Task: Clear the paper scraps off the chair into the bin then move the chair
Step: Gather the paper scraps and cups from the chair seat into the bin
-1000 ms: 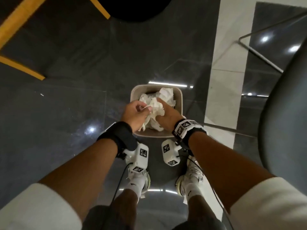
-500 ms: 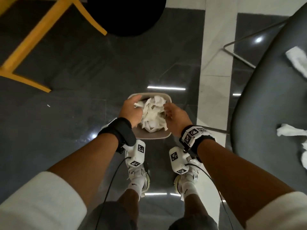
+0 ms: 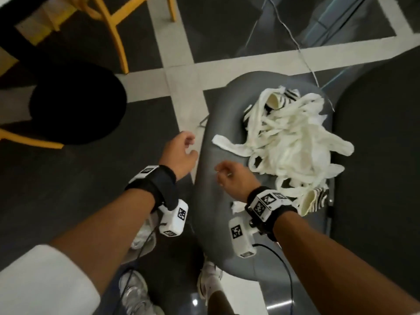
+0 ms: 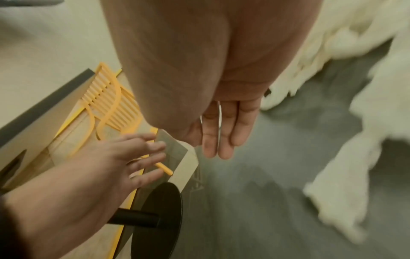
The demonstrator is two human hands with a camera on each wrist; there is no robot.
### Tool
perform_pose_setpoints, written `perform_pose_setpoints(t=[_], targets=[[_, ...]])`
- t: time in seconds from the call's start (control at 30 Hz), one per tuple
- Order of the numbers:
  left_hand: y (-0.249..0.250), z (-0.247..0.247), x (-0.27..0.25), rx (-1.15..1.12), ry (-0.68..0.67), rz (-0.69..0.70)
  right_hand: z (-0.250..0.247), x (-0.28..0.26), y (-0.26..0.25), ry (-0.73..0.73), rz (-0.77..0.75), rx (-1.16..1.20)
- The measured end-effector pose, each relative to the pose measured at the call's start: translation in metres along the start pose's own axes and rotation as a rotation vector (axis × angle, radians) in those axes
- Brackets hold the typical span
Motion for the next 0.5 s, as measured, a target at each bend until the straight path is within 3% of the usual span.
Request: perform_pose_setpoints(t=[0.1,0.2,0.3,0.37,0.43,0.5], targets=[[0.049,0.087,0.025,0.109,-0.095,0.107,-0.054,-0.011,0.046,0.047,-0.011,-0.029],[0.075,0.142,0.052,0.154,-0.092,0.093,-0.099,-0.028,0.071,0.094,-0.096,-0.004],[0.076,0.177,0.071,0.373,-0.160,0.093,-0.161,-0.038,0.087,0.360,-0.172,-0.038],[0.068,0.189,0.078,0.479,-0.248,0.088,-0.195,-0.034,0.103,0.515,-0.125,-0.177],[0.074,0.181,0.081,0.477,-0.206,0.161,-0.208,-0.014,0.124,0.481,-0.013,-0.347],[0.088,0.163,0.078,0.436,-0.102,0.247,-0.199,0.006,0.142,0.323,0.097,-0.490]])
Point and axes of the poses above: each hand's wrist, its own x-axis towards the middle knuckle, its own z-axis out of the palm, y = z × x, the point moved 10 cm from there along x, towards the middle knuckle, and after that the axes turned 12 degrees about -x, right-handed, at the moved point
